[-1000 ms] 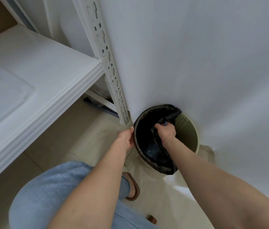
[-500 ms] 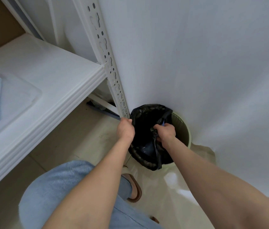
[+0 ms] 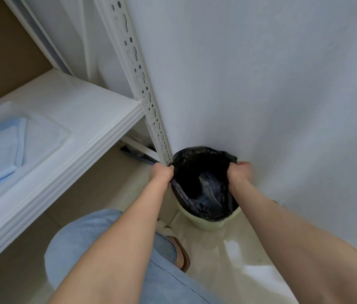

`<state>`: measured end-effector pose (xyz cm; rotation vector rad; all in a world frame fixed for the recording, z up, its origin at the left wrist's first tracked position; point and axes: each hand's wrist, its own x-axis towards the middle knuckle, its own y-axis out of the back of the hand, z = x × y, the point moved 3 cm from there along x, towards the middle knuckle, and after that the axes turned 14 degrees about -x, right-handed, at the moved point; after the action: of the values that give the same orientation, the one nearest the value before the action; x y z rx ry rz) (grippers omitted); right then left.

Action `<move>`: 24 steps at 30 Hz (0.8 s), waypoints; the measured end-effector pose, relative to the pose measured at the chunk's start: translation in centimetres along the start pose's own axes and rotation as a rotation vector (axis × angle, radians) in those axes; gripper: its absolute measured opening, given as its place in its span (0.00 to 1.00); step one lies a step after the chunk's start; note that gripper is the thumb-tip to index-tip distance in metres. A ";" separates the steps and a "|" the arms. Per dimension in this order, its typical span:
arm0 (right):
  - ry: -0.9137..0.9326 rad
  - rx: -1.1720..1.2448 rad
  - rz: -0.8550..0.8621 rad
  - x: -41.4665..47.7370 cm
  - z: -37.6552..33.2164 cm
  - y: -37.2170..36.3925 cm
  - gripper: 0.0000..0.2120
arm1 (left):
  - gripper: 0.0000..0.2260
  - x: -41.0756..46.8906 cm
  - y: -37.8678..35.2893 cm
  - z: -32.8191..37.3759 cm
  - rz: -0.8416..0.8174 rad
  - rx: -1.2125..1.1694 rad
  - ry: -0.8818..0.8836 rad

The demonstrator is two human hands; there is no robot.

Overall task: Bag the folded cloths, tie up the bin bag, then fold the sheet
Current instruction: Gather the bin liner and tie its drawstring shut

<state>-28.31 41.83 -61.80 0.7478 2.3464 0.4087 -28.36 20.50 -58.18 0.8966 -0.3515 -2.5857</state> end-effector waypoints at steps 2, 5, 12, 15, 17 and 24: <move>-0.008 0.064 0.019 -0.2 -0.6 0.8 0.09 | 0.07 -0.2 0.4 0.5 0.026 -0.212 0.050; 0.007 -0.001 -0.044 -0.7 -0.9 1.1 0.12 | 0.09 -1.2 0.7 0.6 0.016 -0.180 0.009; 0.071 -0.228 -0.091 -1.3 -0.1 1.4 0.17 | 0.10 -1.3 0.9 -0.3 0.093 -0.009 -0.062; 0.056 -0.279 0.042 -0.5 -0.4 2.7 0.16 | 0.10 -1.0 2.4 0.6 0.232 -0.088 -0.043; 0.052 -0.489 0.059 -0.2 -0.8 3.1 0.16 | 0.11 -0.5 2.5 0.7 0.232 0.029 -0.014; 0.618 -1.077 0.096 -0.4 -3.3 -1.0 0.21 | 0.30 0.7 -0.4 1.7 0.103 0.616 -0.250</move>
<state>-30.61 40.43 -59.61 0.1912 2.0985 1.9466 -30.04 20.75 -57.43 0.7024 -1.2770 -2.5217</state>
